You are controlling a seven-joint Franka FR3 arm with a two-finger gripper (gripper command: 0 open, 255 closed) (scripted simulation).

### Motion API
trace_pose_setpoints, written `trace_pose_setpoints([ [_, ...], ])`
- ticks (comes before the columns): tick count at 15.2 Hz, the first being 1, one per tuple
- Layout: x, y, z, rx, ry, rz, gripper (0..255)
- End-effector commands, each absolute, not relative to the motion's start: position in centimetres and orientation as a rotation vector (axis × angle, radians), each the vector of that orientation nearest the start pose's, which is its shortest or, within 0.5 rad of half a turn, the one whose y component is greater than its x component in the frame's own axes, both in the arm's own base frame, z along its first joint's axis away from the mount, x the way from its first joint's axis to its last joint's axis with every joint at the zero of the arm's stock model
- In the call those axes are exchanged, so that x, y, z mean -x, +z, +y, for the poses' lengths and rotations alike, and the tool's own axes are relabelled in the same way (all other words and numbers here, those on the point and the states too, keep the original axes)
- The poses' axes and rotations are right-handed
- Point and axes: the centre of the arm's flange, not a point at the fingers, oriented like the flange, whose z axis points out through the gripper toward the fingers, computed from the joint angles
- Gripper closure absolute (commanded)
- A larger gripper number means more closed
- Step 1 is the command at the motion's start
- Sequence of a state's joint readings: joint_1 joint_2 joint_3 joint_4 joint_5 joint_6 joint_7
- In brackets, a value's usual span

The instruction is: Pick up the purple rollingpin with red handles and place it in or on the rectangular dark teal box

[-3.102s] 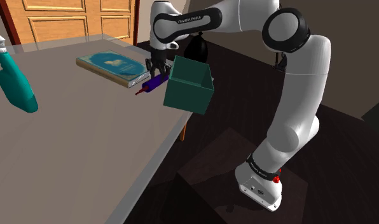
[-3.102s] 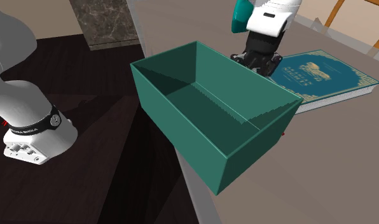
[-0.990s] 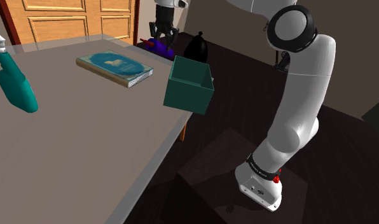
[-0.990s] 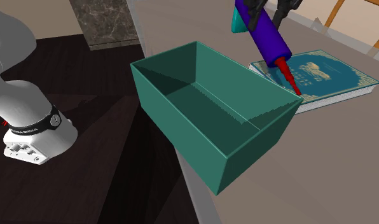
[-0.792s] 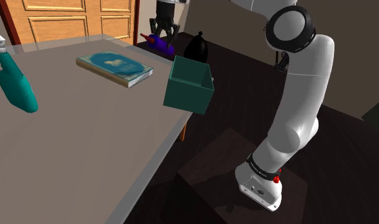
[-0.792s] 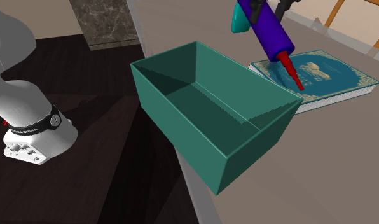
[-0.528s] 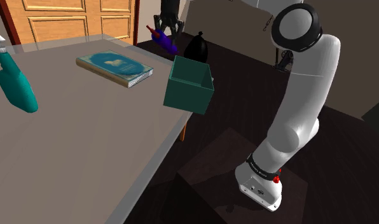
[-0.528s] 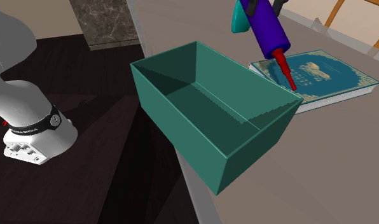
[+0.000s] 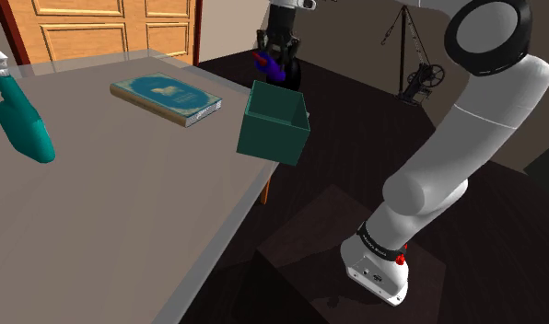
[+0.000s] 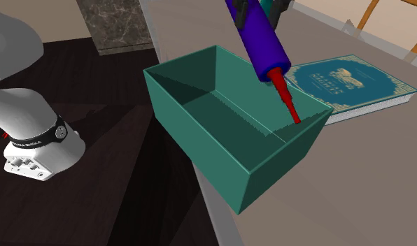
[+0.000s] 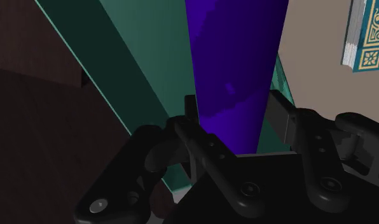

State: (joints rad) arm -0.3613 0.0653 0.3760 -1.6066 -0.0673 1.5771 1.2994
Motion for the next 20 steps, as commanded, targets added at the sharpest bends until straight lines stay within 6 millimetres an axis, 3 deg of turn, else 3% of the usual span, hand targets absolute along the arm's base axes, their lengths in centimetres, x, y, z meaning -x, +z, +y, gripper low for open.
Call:
trace_pose_setpoints([
  [1,-55.1,57.8,-2.2,2.591,0.072,1.928,255],
  [3,-53.2,58.0,-4.0,2.591,0.072,1.928,255],
  [20,-53.2,49.7,-4.0,2.591,0.072,1.928,255],
])
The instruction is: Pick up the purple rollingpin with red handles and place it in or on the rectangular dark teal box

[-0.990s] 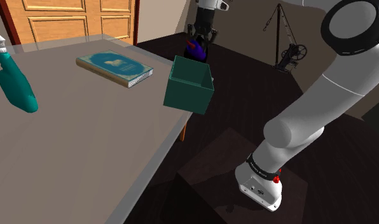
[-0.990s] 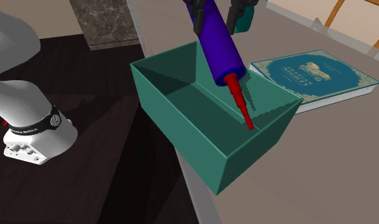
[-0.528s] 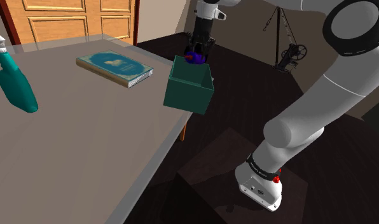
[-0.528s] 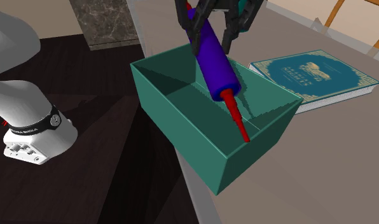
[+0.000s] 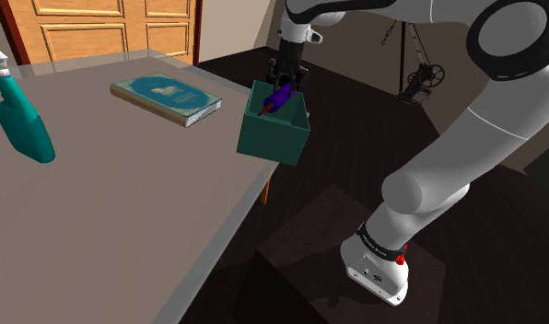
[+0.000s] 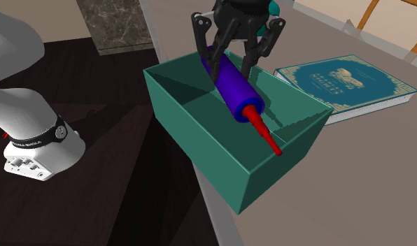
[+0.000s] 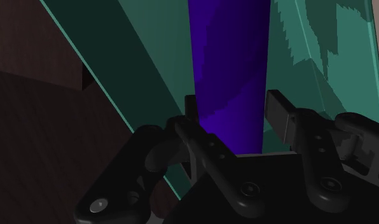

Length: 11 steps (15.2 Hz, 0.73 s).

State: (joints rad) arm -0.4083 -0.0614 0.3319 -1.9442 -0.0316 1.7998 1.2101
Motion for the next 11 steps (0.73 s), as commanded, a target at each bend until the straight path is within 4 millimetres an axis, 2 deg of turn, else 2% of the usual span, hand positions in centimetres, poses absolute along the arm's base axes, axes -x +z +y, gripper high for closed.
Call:
trace_pose_setpoints([
  [1,-53.20,49.68,-4.04,2.591,0.072,1.928,255],
  [7,-53.20,49.68,-4.04,2.591,0.072,1.928,255],
  [8,-53.21,49.69,-4.04,2.591,0.072,1.928,0],
  [11,-53.21,49.69,-4.03,2.591,0.072,1.928,0],
])
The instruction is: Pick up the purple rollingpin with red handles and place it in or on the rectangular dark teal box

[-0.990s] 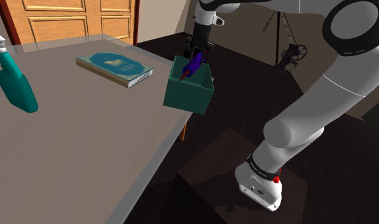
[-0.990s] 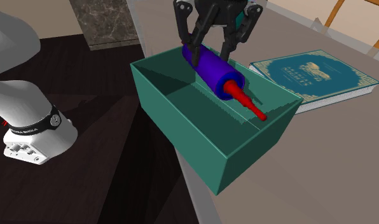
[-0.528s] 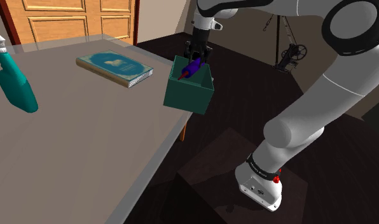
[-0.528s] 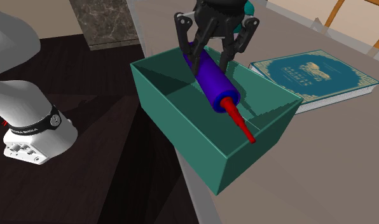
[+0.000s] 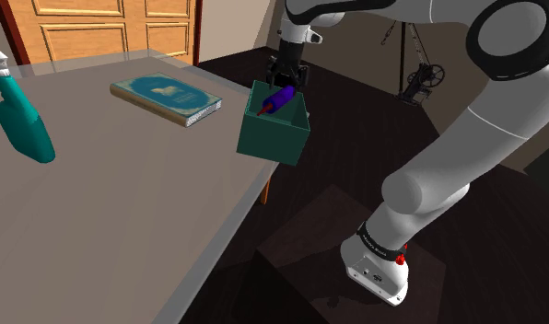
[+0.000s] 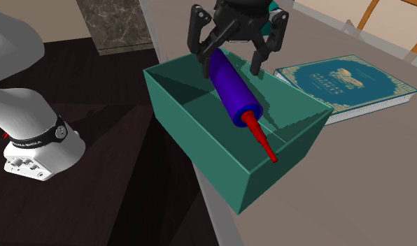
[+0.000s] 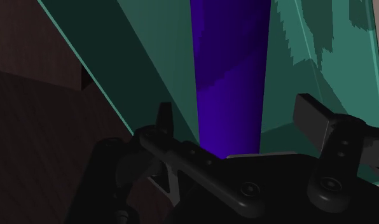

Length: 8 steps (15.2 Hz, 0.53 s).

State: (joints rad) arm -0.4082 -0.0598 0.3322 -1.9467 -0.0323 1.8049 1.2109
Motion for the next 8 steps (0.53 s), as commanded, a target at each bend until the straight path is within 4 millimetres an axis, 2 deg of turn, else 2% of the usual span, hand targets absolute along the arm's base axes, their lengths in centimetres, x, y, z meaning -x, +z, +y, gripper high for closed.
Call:
trace_pose_setpoints([
  [1,-53.2,49.7,-4.0,2.591,0.072,1.928,0],
  [2,-53.2,49.7,-4.0,2.591,0.072,1.928,0],
  [6,-53.6,54.7,-3.8,2.591,0.072,1.928,0],
  [8,-53.6,54.7,-3.8,2.591,0.072,1.928,0],
])
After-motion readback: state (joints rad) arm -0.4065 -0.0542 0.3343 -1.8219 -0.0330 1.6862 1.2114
